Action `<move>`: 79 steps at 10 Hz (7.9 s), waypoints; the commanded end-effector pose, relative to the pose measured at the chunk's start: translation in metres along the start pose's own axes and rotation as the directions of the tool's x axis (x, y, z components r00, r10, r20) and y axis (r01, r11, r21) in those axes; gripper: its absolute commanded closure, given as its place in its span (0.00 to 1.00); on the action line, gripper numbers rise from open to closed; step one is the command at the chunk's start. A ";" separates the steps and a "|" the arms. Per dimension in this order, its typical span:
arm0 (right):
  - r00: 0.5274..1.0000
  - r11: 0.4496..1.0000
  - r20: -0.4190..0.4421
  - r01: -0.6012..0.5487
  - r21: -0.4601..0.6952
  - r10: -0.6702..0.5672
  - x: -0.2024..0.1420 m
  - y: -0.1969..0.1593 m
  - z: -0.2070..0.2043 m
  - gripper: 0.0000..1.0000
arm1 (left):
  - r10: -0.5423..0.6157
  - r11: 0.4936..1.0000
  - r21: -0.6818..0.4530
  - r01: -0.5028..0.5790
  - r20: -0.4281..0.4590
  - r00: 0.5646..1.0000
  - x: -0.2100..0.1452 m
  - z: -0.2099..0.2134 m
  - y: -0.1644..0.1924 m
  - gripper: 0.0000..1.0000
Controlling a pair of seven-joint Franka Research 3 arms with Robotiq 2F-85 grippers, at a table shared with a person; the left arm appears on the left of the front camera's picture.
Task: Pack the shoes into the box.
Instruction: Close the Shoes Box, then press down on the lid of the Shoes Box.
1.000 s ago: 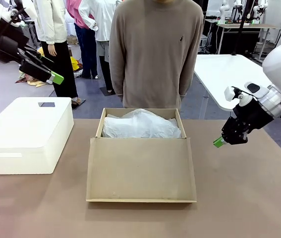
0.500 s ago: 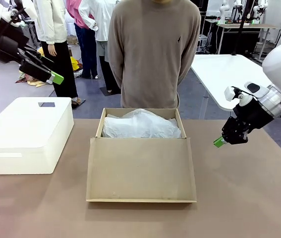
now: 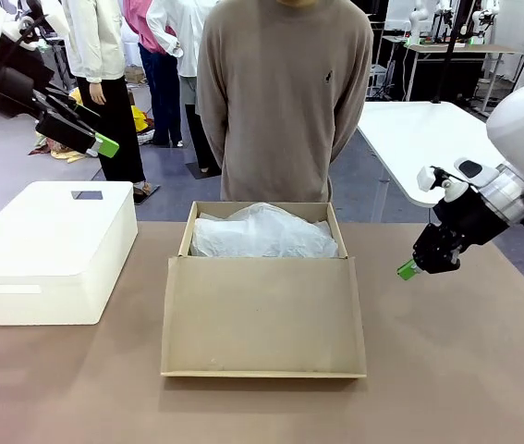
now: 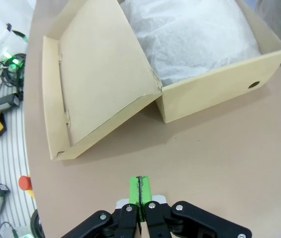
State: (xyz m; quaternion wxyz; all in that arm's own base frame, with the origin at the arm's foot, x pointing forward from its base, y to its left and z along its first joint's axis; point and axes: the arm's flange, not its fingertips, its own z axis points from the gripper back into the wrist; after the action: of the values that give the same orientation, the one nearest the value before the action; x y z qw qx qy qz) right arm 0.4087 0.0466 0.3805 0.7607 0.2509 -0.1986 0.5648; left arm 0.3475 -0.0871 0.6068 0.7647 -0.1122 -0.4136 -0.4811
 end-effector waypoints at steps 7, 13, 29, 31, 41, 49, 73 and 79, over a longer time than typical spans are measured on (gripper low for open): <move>0.942 0.930 0.010 0.329 0.162 -0.335 0.003 -0.019 -0.030 1.00 | -0.008 1.000 -0.015 0.008 0.012 1.000 -0.001 0.000 0.002 0.00; 0.941 0.923 -0.005 0.332 0.195 -0.338 0.000 -0.020 -0.065 1.00 | -0.008 1.000 -0.015 0.008 0.012 1.000 -0.001 0.000 0.002 0.00; 0.941 0.897 0.073 0.289 0.335 -0.330 -0.004 0.002 -0.117 1.00 | -0.008 1.000 -0.015 0.008 0.012 1.000 -0.001 0.000 0.002 0.00; 0.931 0.884 0.129 0.272 0.381 -0.343 -0.003 0.006 -0.115 1.00 | -0.008 1.000 -0.015 0.008 0.012 1.000 -0.001 0.000 0.002 0.00; 0.730 0.906 0.540 0.293 0.306 -0.418 0.012 0.002 -0.084 1.00 | -0.008 1.000 -0.015 0.008 0.012 1.000 -0.001 0.000 0.002 0.00; 0.805 0.958 0.536 0.287 0.022 -0.254 0.052 0.001 -0.062 1.00 | -0.008 1.000 -0.015 0.008 0.012 1.000 -0.001 0.000 0.002 0.00; 0.974 0.966 0.080 0.221 -0.133 -0.211 0.163 0.080 0.058 0.00 | -0.008 1.000 -0.015 0.008 0.012 1.000 -0.001 0.000 0.002 0.00; 0.969 0.946 0.030 0.245 -0.213 -0.244 0.153 0.105 0.070 0.00 | 0.000 1.000 0.000 0.000 0.000 1.000 0.000 0.000 0.000 0.00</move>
State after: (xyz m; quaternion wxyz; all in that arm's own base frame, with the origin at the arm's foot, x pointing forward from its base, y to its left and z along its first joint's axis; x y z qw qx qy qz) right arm 0.3593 0.1455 0.5415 0.8371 0.1979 -0.2337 0.4533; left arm 0.3477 -0.0868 0.6067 0.7650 -0.1120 -0.4136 -0.4808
